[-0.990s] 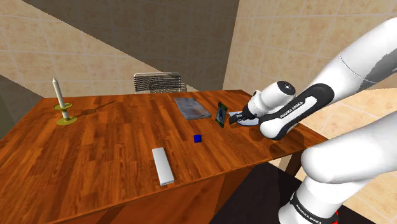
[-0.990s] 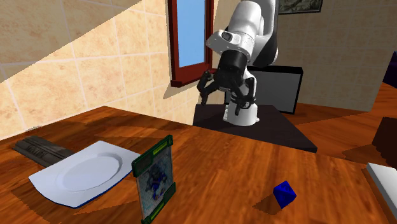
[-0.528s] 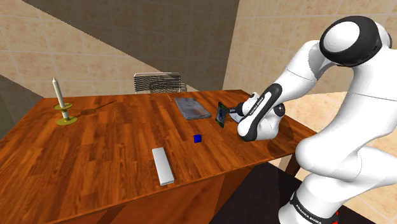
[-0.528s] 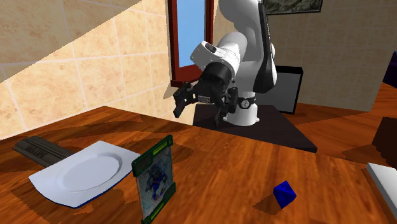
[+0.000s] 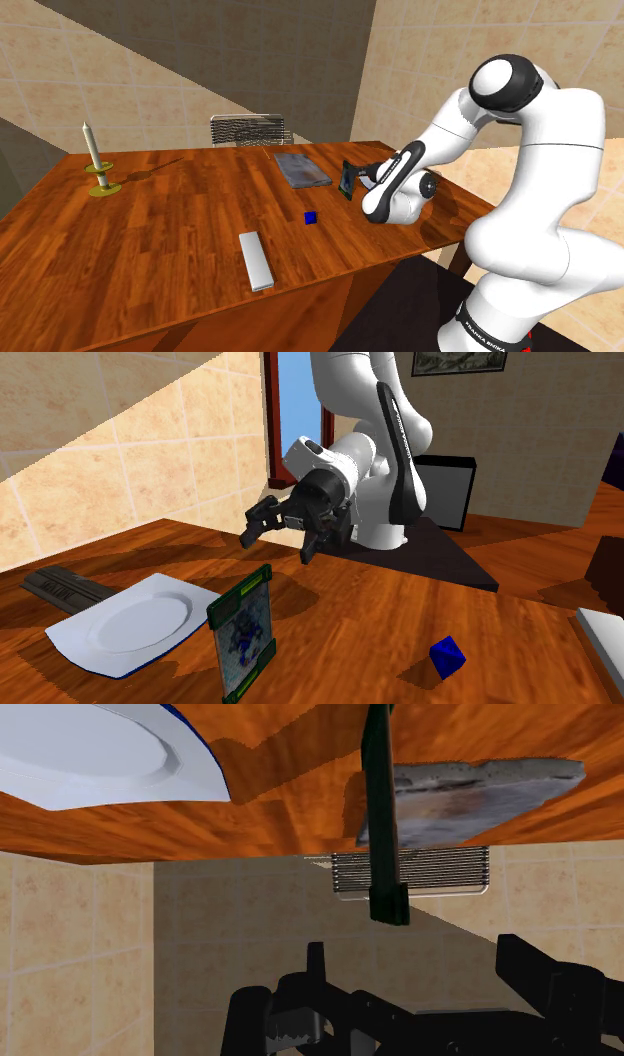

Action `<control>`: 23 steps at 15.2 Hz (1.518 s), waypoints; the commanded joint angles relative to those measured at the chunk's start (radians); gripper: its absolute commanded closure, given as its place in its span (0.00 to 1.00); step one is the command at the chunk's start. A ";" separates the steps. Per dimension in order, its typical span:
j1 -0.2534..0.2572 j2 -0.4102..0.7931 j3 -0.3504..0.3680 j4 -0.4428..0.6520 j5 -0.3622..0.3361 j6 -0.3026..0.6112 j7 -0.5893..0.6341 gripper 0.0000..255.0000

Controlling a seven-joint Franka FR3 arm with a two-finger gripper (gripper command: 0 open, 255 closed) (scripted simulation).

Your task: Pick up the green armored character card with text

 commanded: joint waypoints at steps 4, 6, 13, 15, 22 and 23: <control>0.018 0.091 -0.025 0.030 -0.017 0.056 -0.029 0.00; 0.019 0.093 -0.025 0.030 -0.017 0.059 -0.030 1.00; 0.019 0.092 -0.025 0.030 -0.016 0.058 -0.030 1.00; 0.018 0.091 -0.025 0.030 -0.017 0.056 -0.029 1.00; -0.013 -0.052 0.013 -0.013 0.005 -0.033 0.019 1.00; -0.018 -0.073 0.018 -0.018 0.007 -0.047 0.027 1.00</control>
